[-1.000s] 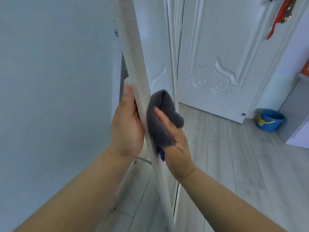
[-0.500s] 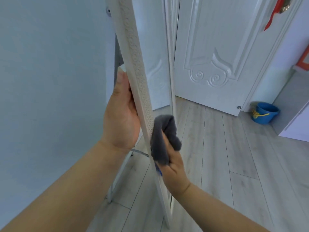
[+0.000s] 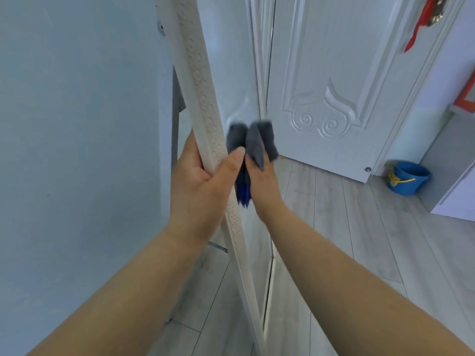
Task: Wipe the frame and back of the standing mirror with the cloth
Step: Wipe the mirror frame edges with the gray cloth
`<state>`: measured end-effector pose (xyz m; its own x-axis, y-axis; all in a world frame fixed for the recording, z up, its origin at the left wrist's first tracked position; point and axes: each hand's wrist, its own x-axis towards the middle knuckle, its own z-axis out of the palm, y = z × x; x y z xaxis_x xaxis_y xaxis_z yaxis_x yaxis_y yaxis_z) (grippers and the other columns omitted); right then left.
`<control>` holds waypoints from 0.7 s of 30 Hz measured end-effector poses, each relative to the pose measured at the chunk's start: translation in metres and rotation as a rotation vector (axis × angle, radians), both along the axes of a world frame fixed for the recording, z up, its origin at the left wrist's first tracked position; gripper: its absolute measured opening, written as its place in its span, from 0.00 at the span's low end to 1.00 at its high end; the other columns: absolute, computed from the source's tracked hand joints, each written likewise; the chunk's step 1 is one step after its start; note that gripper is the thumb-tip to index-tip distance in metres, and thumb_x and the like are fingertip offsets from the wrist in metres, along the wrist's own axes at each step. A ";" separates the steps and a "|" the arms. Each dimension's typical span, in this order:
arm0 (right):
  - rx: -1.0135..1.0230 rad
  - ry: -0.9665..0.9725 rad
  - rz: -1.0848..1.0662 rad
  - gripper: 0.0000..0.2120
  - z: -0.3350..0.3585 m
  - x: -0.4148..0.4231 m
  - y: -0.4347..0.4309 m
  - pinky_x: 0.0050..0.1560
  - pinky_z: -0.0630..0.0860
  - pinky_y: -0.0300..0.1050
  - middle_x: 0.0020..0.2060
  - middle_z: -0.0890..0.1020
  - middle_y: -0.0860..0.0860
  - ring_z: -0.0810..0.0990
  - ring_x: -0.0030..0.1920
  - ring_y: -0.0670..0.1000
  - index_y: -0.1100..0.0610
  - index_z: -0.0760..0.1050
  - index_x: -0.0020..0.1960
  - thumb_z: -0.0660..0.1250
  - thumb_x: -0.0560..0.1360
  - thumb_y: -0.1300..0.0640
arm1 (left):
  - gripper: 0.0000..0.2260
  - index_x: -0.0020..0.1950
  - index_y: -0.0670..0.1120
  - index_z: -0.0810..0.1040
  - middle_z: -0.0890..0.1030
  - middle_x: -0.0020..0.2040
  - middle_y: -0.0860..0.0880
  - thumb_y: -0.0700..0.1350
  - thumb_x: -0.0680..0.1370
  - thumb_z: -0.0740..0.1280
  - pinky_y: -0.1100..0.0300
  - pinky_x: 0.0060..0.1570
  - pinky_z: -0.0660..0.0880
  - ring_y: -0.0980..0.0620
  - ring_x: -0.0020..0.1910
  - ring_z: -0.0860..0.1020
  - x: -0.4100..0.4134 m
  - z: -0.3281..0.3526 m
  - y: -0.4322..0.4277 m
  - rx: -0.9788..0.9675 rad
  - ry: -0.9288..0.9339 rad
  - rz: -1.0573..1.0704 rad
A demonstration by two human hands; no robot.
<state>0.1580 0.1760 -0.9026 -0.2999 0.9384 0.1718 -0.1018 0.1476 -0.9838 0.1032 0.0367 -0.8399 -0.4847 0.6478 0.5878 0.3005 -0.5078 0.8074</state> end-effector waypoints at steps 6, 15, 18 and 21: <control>-0.315 0.047 -0.011 0.18 -0.046 0.008 -0.008 0.56 0.79 0.53 0.54 0.83 0.56 0.80 0.58 0.58 0.54 0.75 0.61 0.66 0.76 0.43 | 0.24 0.63 0.57 0.73 0.81 0.52 0.59 0.39 0.69 0.66 0.74 0.42 0.76 0.62 0.52 0.81 0.002 -0.021 0.008 -0.081 -0.091 -0.020; 0.426 0.148 0.076 0.25 0.090 -0.020 0.017 0.61 0.74 0.33 0.71 0.71 0.52 0.73 0.68 0.47 0.45 0.65 0.75 0.63 0.79 0.49 | 0.29 0.65 0.61 0.71 0.79 0.53 0.67 0.50 0.64 0.71 0.74 0.54 0.75 0.61 0.58 0.77 -0.003 -0.046 0.006 -0.195 -0.032 -0.070; 0.173 0.111 0.003 0.24 0.051 -0.021 0.049 0.65 0.75 0.40 0.69 0.73 0.55 0.74 0.68 0.52 0.51 0.63 0.76 0.62 0.82 0.52 | 0.26 0.62 0.66 0.71 0.80 0.56 0.67 0.47 0.66 0.70 0.75 0.55 0.74 0.66 0.60 0.77 0.000 -0.045 0.000 -0.191 -0.006 -0.077; -0.278 0.117 -0.054 0.25 -0.003 -0.016 0.058 0.69 0.72 0.54 0.68 0.74 0.59 0.74 0.69 0.59 0.57 0.65 0.74 0.62 0.81 0.46 | 0.22 0.58 0.58 0.72 0.81 0.48 0.70 0.37 0.69 0.66 0.77 0.48 0.74 0.71 0.51 0.79 0.008 -0.044 0.011 -0.171 -0.026 -0.066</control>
<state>0.1419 0.2341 -0.9052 -0.2411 0.9684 -0.0636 -0.2164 -0.1176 -0.9692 0.1111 0.0479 -0.8836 -0.4517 0.7680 0.4541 0.2491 -0.3801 0.8908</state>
